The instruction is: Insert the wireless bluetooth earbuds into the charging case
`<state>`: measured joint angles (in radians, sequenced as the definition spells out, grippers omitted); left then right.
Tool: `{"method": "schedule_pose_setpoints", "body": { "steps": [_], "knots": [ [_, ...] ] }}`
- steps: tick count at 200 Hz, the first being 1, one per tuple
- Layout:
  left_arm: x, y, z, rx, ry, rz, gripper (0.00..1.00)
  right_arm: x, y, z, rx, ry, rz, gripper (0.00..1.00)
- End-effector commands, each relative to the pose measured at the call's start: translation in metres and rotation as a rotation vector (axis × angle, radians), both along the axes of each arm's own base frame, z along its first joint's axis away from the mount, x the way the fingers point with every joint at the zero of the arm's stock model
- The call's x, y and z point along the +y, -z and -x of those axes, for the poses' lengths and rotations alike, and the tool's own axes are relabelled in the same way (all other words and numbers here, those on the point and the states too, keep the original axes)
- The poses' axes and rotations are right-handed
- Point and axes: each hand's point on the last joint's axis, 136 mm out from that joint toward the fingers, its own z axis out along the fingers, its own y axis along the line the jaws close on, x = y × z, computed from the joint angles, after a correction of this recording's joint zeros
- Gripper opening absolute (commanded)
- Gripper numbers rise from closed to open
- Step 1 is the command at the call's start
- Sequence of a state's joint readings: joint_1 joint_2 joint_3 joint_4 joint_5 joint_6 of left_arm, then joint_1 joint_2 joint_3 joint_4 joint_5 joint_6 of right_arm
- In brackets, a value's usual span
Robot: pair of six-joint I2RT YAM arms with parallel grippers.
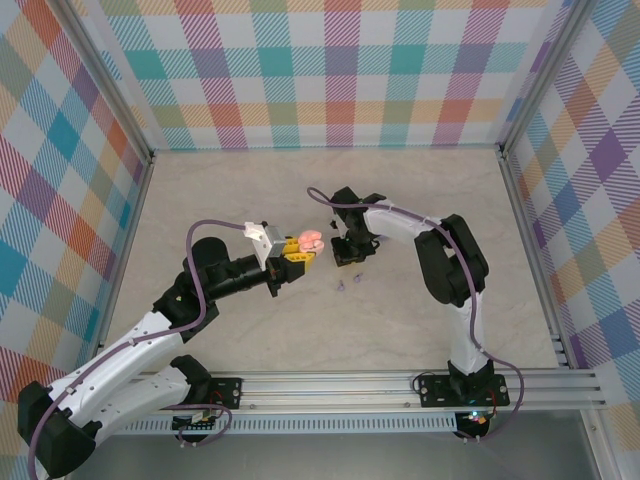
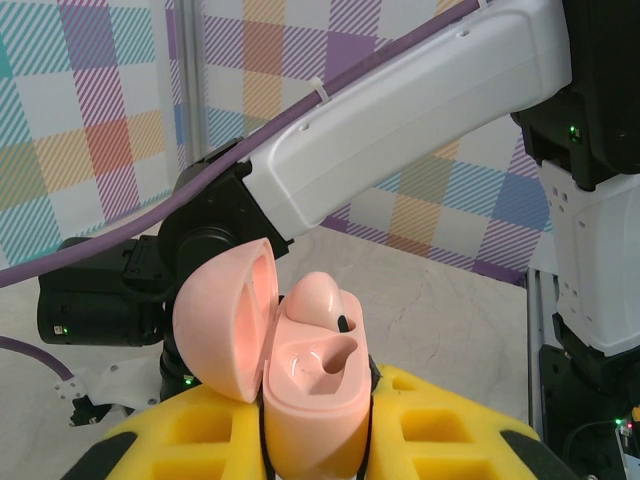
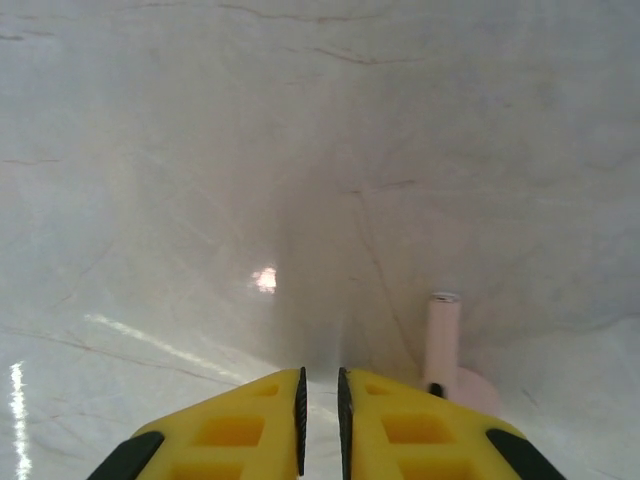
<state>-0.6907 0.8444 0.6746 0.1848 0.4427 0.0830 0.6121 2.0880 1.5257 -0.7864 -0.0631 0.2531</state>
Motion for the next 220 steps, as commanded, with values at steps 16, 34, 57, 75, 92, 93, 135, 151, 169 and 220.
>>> {"method": "schedule_pose_setpoints", "body": {
  "steps": [16, 34, 57, 75, 92, 93, 135, 151, 169, 220],
  "knots": [
    [-0.001, -0.007, 0.003, -0.017, 0.007, 0.018, 0.16, -0.021, 0.007, 0.001, -0.008, 0.023, 0.115, 0.2],
    [-0.001, -0.007, 0.003, -0.017, 0.005, 0.018, 0.15, -0.027, 0.006, 0.0, -0.017, 0.023, 0.144, 0.2],
    [-0.001, -0.007, 0.003, -0.015, 0.005, 0.018, 0.15, -0.033, 0.005, -0.001, -0.028, 0.024, 0.173, 0.2],
    [-0.001, -0.007, 0.003, -0.017, 0.004, 0.018, 0.15, -0.036, 0.004, -0.002, -0.035, 0.026, 0.186, 0.21],
    [-0.001, -0.008, 0.003, -0.017, 0.003, 0.019, 0.15, -0.04, 0.002, -0.002, -0.044, 0.029, 0.199, 0.21],
    [-0.001, -0.008, 0.003, -0.016, 0.002, 0.019, 0.15, -0.04, 0.001, -0.002, -0.045, 0.029, 0.2, 0.21],
    [0.0, -0.007, 0.003, -0.016, 0.001, 0.017, 0.15, -0.049, -0.004, -0.002, -0.059, 0.043, 0.208, 0.21],
    [0.001, -0.008, 0.004, -0.018, -0.001, 0.02, 0.15, -0.053, -0.006, -0.003, -0.06, 0.06, 0.205, 0.21],
    [0.001, -0.008, 0.003, -0.02, -0.001, 0.02, 0.15, -0.059, -0.006, -0.004, -0.059, 0.08, 0.209, 0.21],
    [0.001, -0.008, 0.004, -0.02, 0.001, 0.02, 0.15, -0.071, -0.01, -0.009, -0.067, 0.141, 0.224, 0.24]
  ]
}}
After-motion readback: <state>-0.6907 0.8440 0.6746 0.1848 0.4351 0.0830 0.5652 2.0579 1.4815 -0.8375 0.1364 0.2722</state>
